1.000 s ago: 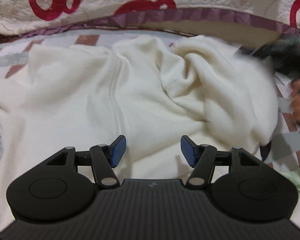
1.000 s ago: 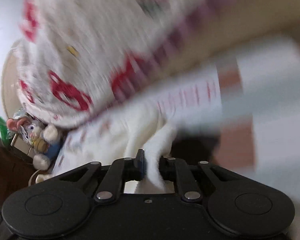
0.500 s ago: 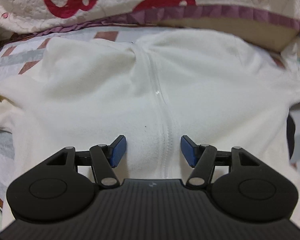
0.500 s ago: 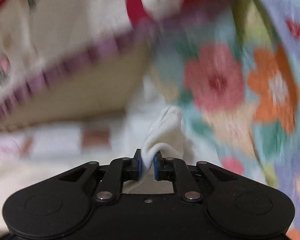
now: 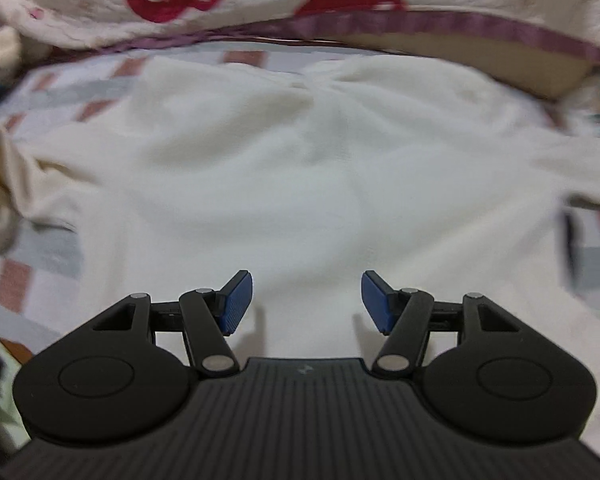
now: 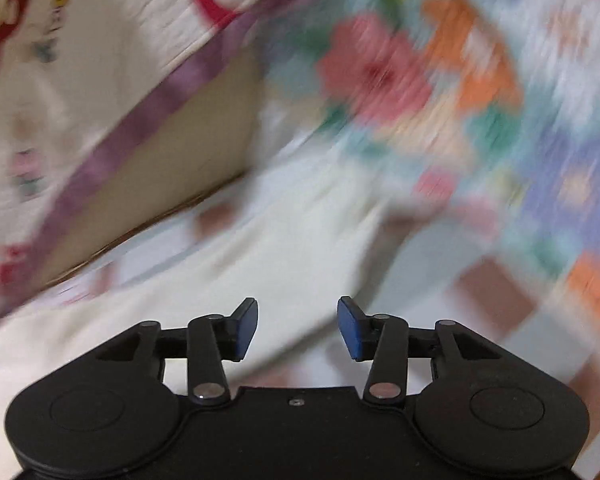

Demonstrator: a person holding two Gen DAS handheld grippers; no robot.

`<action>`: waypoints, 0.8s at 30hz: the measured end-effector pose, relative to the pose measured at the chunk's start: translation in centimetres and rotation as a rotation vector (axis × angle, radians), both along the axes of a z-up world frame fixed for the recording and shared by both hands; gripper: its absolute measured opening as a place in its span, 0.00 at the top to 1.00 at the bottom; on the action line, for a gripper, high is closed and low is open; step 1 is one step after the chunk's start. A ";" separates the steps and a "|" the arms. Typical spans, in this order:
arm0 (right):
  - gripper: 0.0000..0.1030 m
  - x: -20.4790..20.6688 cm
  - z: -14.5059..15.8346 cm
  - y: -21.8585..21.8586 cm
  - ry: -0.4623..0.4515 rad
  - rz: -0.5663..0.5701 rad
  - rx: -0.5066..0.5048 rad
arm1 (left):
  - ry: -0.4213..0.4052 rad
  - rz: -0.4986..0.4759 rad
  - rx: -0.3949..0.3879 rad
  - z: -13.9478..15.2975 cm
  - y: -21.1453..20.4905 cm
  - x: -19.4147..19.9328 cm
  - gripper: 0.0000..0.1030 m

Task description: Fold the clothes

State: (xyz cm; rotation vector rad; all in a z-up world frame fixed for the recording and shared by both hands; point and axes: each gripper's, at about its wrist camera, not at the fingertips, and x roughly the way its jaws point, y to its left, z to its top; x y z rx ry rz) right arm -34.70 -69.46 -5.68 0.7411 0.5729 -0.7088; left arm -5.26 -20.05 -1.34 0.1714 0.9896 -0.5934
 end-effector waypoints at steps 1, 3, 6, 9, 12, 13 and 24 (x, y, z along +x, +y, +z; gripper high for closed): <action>0.52 0.0 -0.4 1.1 -0.024 0.069 0.091 | 0.021 -0.042 -0.033 0.5 -0.2 -1.0 0.42; 0.52 0.2 -1.2 3.3 -0.049 0.209 0.247 | 0.061 -0.151 -0.091 1.4 -1.1 -3.1 0.39; 0.52 -0.1 -1.7 7.8 -0.083 0.435 0.434 | 0.143 -0.327 -0.161 2.2 -2.8 -6.5 0.38; 0.52 -0.9 0.1 12.9 -0.071 0.690 0.428 | 0.179 -0.456 -0.179 3.0 -3.9 -9.0 0.38; 0.52 -2.2 2.8 16.4 -0.083 0.868 0.374 | 0.181 -0.579 -0.180 3.9 -4.1 -11.2 0.34; 0.52 -2.7 3.7 17.4 -0.092 0.921 0.359 | 0.185 -0.620 -0.177 4.1 -4.1 -11.8 0.33; 0.62 -2.3 3.9 22.5 -0.063 1.086 0.190 | 0.247 -0.580 -0.148 1.9 -5.4 -12.5 0.73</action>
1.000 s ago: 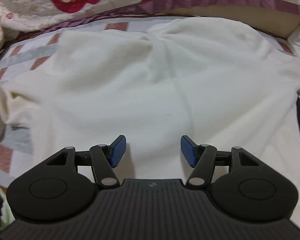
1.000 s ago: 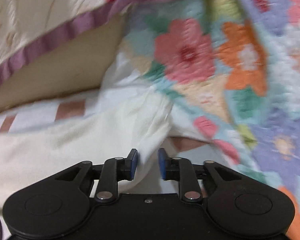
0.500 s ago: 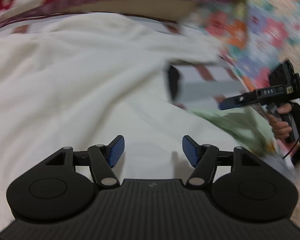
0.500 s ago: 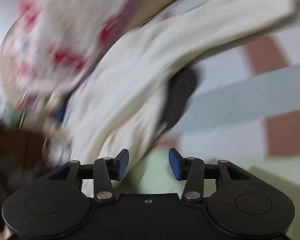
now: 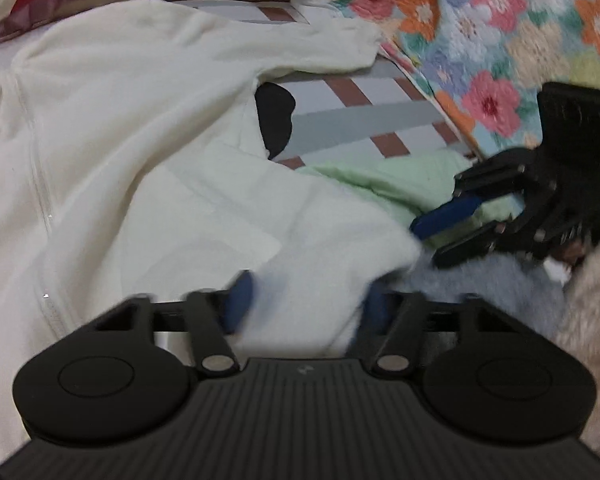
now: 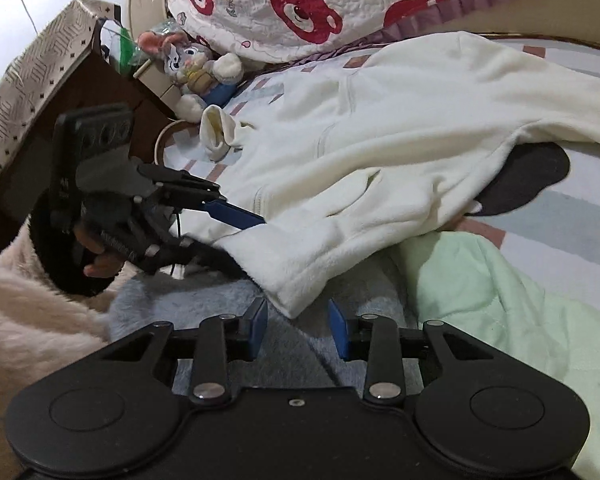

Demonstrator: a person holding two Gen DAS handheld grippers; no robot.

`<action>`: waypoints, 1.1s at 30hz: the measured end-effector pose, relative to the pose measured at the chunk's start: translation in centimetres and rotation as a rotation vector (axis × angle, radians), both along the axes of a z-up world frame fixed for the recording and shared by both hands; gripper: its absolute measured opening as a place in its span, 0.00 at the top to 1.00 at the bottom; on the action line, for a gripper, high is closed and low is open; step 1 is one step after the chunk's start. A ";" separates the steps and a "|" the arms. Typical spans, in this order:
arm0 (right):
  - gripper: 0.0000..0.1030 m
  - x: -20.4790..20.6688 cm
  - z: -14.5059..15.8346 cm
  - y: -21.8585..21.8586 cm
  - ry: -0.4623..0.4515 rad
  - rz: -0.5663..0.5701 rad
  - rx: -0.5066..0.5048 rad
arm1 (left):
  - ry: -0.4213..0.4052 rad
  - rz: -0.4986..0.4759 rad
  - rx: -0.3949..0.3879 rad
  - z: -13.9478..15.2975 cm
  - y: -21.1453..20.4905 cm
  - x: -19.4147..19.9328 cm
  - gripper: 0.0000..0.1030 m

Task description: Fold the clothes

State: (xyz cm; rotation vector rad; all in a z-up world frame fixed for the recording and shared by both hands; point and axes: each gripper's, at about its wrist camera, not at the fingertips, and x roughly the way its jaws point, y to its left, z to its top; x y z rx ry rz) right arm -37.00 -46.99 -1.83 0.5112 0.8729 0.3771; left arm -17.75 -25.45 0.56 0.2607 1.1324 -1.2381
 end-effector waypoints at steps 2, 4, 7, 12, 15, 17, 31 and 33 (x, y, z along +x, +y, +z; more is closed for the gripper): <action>0.61 0.4 -0.3 0.0 -0.005 -0.023 -0.009 | 0.014 0.013 -0.015 -0.2 0.0 0.2 0.75; 0.60 0.7 -0.6 -0.2 -0.008 -0.039 0.019 | 0.023 0.025 -0.032 -0.1 0.2 0.3 0.80; 0.59 1.2 -1.1 -0.4 -0.016 -0.053 0.083 | 0.047 0.063 -0.070 0.3 0.8 0.7 0.84; 0.35 2.0 -2.0 -0.5 -0.048 -0.084 0.196 | 0.091 0.118 -0.162 1.9 2.3 1.2 0.85; 0.33 2.8 -3.4 -1.6 -0.028 -0.115 0.399 | 0.107 0.120 -0.205 3.2 2.8 1.0 0.85; 0.51 3.0 -4.1 -2.5 -0.022 -0.134 0.558 | 0.122 0.114 -0.235 4.4 3.0 0.7 0.85; 0.89 -5.1 0.2 -2.6 0.072 -0.257 0.355 | 0.380 0.095 -0.118 3.7 -0.2 -1.7 0.68; 0.87 -5.1 1.0 -2.3 0.100 -0.264 0.260 | 0.370 0.088 -0.144 4.4 0.3 -1.7 0.54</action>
